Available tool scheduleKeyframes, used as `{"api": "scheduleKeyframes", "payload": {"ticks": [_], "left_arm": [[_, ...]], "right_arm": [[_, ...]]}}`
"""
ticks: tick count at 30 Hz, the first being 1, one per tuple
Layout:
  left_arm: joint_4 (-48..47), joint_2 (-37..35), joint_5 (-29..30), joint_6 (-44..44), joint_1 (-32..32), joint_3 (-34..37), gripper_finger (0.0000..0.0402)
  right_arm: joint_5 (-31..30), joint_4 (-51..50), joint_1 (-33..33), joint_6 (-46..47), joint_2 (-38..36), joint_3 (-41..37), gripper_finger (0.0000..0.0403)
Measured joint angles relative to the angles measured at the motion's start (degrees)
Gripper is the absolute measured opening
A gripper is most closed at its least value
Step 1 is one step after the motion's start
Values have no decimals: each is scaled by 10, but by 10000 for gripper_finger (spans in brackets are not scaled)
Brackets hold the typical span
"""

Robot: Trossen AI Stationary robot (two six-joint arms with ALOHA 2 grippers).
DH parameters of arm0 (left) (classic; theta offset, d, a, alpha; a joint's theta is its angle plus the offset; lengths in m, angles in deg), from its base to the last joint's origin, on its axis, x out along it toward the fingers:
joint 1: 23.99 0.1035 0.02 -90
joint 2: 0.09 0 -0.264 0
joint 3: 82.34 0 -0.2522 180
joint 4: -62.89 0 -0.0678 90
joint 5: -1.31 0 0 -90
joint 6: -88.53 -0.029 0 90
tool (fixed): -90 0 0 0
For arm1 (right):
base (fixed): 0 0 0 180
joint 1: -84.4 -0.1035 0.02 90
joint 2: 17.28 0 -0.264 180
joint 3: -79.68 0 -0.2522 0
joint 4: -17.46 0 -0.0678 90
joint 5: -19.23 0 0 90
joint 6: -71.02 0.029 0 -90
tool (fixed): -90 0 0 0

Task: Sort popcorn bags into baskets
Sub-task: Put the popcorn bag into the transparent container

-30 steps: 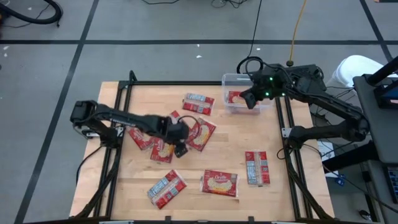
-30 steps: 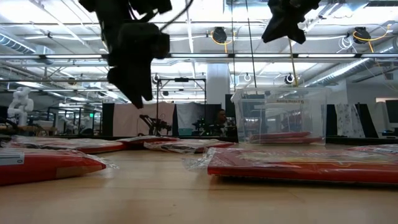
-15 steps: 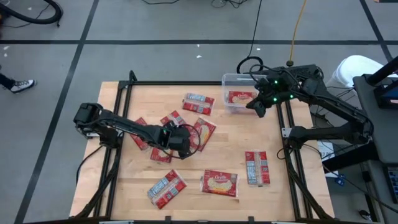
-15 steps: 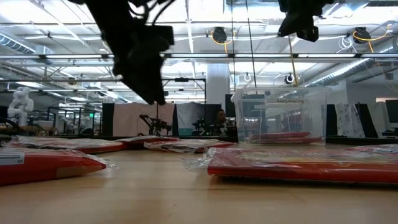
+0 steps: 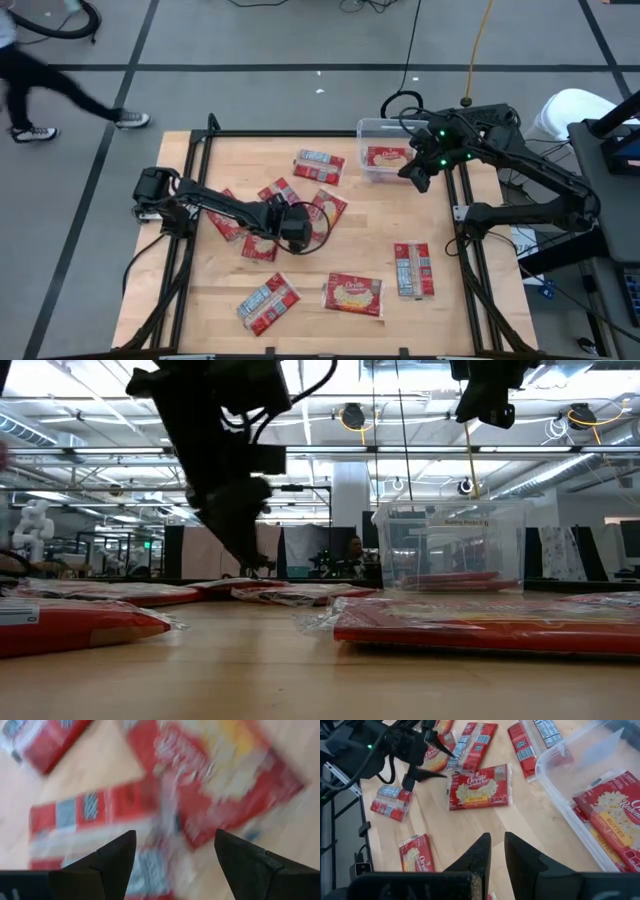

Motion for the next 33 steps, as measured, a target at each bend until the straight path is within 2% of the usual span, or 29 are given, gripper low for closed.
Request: {"api": "scheduleKeyframes", "payload": {"ticks": [3,6,9,17,22,33], "left_arm": [[18,8,-5,-13,3,-1,259],[21,22,-24,-16,10,-1,224],[0,38,-37,-14,17,0,174],[20,57,-73,-13,33,-1,15],[15,35,-85,3,38,-1,5],[-2,-107,-81,9,52,-1,2]], "right_arm": [[0,-1,0,-1,0,0,48],[-1,0,0,-12,0,0,48],[0,0,0,-15,0,0,48],[0,-1,0,-11,0,0,48],[0,-3,0,-11,0,0,48],[-2,14,0,-30,0,0,48]]}}
